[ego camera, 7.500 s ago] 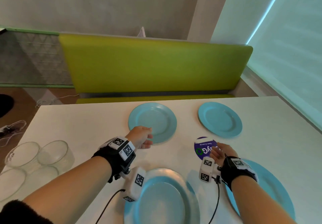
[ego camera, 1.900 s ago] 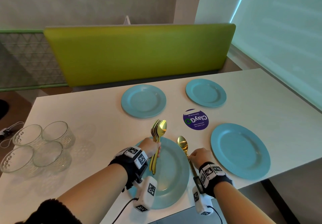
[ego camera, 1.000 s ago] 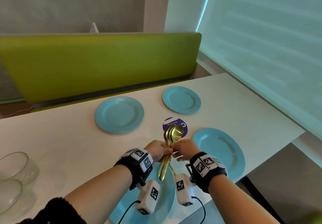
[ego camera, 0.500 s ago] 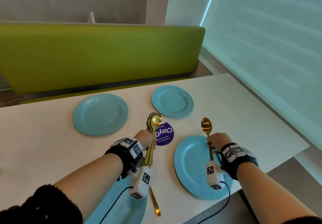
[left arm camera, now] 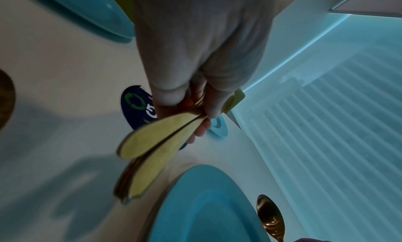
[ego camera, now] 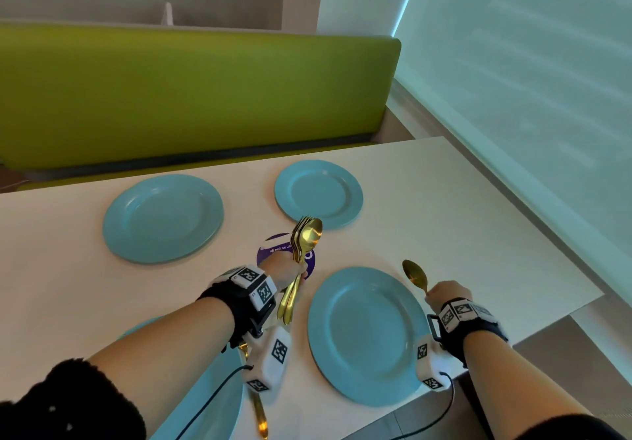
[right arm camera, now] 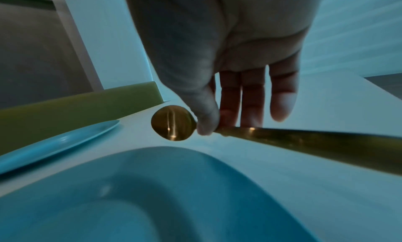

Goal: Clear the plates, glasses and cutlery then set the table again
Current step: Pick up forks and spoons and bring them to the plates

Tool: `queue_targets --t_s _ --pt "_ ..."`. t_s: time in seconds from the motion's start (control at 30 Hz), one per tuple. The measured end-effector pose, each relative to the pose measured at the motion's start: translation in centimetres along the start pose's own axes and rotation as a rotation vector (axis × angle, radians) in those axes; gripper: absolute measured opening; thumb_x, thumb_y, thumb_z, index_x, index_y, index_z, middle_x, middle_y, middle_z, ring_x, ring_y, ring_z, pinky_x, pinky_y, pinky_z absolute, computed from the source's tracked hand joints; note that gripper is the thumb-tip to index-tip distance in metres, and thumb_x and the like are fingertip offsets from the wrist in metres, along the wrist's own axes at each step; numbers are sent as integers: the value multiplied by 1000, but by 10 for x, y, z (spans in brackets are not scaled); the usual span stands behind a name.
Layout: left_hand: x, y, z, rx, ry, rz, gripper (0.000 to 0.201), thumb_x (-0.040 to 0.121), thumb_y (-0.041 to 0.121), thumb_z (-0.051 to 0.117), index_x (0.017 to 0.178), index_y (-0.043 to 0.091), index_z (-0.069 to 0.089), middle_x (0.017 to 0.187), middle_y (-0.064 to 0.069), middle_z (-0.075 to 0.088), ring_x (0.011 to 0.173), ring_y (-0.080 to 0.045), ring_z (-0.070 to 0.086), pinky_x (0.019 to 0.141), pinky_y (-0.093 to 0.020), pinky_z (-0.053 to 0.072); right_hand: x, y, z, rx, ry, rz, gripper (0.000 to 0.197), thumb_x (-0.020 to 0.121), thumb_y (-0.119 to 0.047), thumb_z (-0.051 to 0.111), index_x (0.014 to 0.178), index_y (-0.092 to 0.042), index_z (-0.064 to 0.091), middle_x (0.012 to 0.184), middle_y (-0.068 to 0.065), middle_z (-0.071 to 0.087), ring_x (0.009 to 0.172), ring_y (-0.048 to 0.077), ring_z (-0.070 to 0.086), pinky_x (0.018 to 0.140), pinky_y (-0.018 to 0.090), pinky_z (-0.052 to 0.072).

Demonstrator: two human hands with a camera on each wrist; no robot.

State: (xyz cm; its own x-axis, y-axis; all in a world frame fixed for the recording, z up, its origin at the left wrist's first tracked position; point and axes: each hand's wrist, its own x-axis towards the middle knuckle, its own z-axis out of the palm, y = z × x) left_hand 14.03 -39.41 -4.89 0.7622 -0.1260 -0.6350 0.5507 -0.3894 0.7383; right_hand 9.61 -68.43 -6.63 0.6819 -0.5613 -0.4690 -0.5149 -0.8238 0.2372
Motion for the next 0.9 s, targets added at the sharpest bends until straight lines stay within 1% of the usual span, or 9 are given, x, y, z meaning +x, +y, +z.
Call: queue_targets --t_s 0.1,0.23,0.27,0.33,0.4,0.47,0.6,0.73,0.9 --pt "4 -5 3 13 -9 -8 25 91 13 56 67 18 53 90 -10 59 88 -24 55 98 -41 50 9 0 7 -13 -9 -10 27 94 -23 45 103 -12 68 84 1 56 78 18 53 68 22 41" --pt "9 -8 6 -53 14 -29 22 93 11 53 71 13 57 77 -7 61 81 -27 59 96 -47 51 15 -3 11 -3 -1 -12 26 93 -22 44 93 -13 69 77 0 56 77 18 53 63 21 41" --pt "9 -8 7 -71 24 -35 22 93 10 52 72 12 55 76 -7 60 76 -26 59 93 -44 53 16 -4 12 20 6 -1 24 93 -22 45 86 -13 67 70 -1 54 75 18 53 56 20 39" --pt "10 -5 7 -113 29 -39 23 94 6 51 72 11 53 73 -6 57 64 -19 56 74 -37 53 18 -4 15 74 24 18 29 92 -23 47 68 -11 56 58 -2 46 73 19 53 41 20 29" --pt "12 -4 7 -112 36 -40 24 95 5 51 71 10 51 70 -5 55 60 -15 53 63 -27 49 19 -4 18 108 23 27 35 91 -21 48 57 -12 47 56 -1 43 70 20 53 38 20 25" --pt "13 -3 7 -107 36 -36 23 94 6 51 72 10 51 69 -4 55 60 -14 53 60 -24 47 18 -4 17 124 22 32 36 91 -19 49 55 -12 45 56 -1 44 70 20 54 39 21 27" --pt "17 -2 8 -87 12 -33 19 93 7 54 75 9 55 73 -5 59 63 -15 58 73 -32 54 12 -5 14 179 26 52 36 90 -15 49 55 -11 45 55 1 45 66 21 54 52 23 38" --pt "19 -3 8 -57 -11 -21 19 91 10 57 72 11 60 73 -5 64 76 -25 63 91 -41 55 8 -4 15 253 64 66 36 89 -10 50 53 -10 46 54 2 48 52 18 49 48 22 37" --pt "16 -3 7 -109 -45 -13 24 94 6 53 69 6 57 70 -8 59 60 -21 56 76 -39 56 5 -4 17 304 84 62 39 90 -22 52 53 -11 50 54 2 52 48 17 49 42 18 34"
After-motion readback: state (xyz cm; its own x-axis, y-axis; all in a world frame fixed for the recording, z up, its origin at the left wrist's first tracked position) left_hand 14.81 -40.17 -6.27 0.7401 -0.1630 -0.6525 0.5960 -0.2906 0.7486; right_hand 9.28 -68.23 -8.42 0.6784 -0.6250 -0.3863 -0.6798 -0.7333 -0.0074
